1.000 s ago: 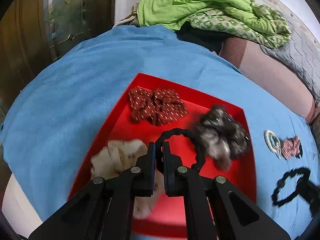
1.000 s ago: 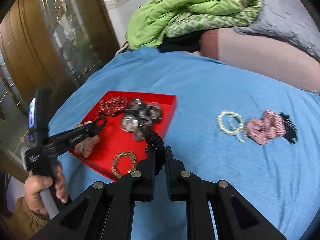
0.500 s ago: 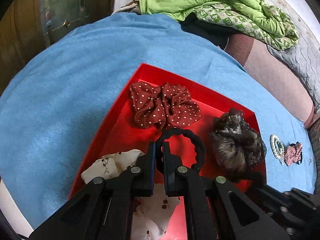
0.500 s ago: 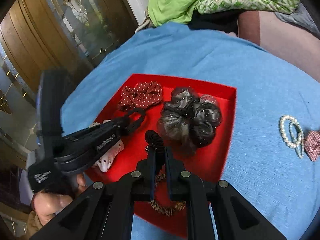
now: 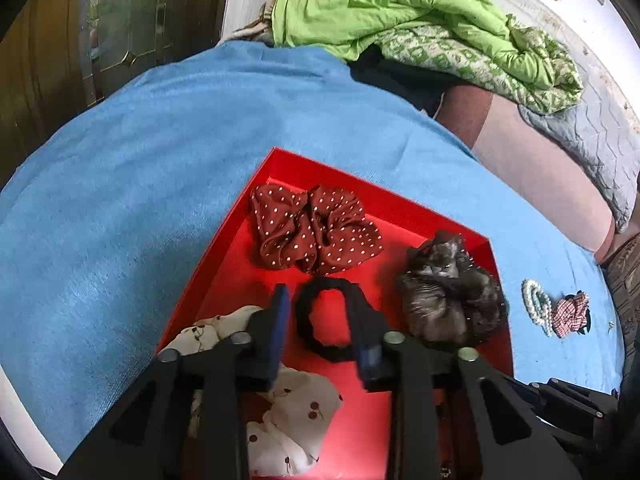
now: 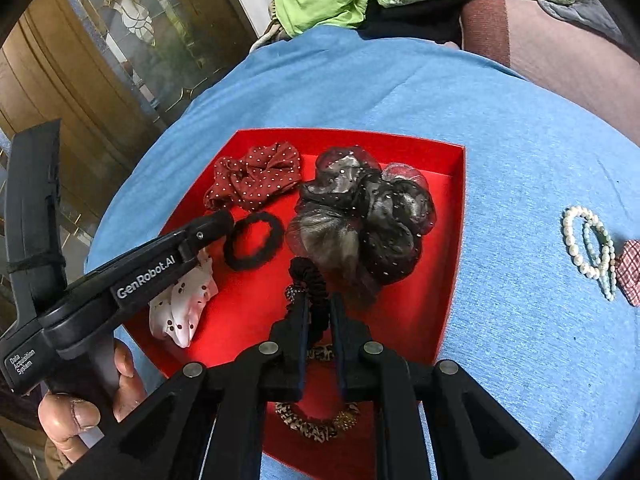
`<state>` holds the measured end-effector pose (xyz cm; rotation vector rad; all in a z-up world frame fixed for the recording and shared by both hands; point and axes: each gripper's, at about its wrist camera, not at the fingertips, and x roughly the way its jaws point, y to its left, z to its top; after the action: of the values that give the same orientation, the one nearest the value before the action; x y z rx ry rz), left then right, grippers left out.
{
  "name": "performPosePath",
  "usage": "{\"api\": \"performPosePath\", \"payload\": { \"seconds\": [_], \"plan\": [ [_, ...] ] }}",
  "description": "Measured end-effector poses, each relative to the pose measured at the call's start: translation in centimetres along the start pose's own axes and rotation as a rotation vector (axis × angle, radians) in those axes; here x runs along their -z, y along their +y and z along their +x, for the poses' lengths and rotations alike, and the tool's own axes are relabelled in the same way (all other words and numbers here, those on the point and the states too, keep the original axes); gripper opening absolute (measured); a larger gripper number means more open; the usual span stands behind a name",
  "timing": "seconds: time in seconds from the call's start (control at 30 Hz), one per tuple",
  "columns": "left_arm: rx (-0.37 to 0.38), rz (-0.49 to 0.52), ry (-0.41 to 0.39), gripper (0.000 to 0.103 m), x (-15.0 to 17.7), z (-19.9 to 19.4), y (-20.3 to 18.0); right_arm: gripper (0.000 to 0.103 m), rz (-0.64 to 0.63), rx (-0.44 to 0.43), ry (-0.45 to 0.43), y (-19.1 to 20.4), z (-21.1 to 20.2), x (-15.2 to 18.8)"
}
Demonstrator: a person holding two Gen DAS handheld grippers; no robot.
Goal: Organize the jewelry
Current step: 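Open the left tool to drop its black tie in the tray while the right tool releases its tie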
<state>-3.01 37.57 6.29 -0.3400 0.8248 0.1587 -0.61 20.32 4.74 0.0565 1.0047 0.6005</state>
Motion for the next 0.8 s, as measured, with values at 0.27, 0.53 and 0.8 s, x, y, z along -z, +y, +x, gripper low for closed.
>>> {"api": "performPosePath", "payload": {
  "seconds": [0.27, 0.53, 0.8],
  "plan": [
    [-0.029, -0.003, -0.092, 0.045, 0.2, -1.7, 0.0, 0.046, -0.001, -0.005, -0.066, -0.3, -2.7, 0.3],
    [-0.071, -0.008, -0.124, 0.055, 0.5, -2.1, -0.3, 0.050, -0.005, 0.014, -0.113, -1.9, -5.8, 1.6],
    [-0.183, 0.093, -0.187, 0.055, 2.3, -3.2, -2.7, 0.052, 0.071, 0.058, -0.128, -6.1, -8.5, 4.6]
  ]
}}
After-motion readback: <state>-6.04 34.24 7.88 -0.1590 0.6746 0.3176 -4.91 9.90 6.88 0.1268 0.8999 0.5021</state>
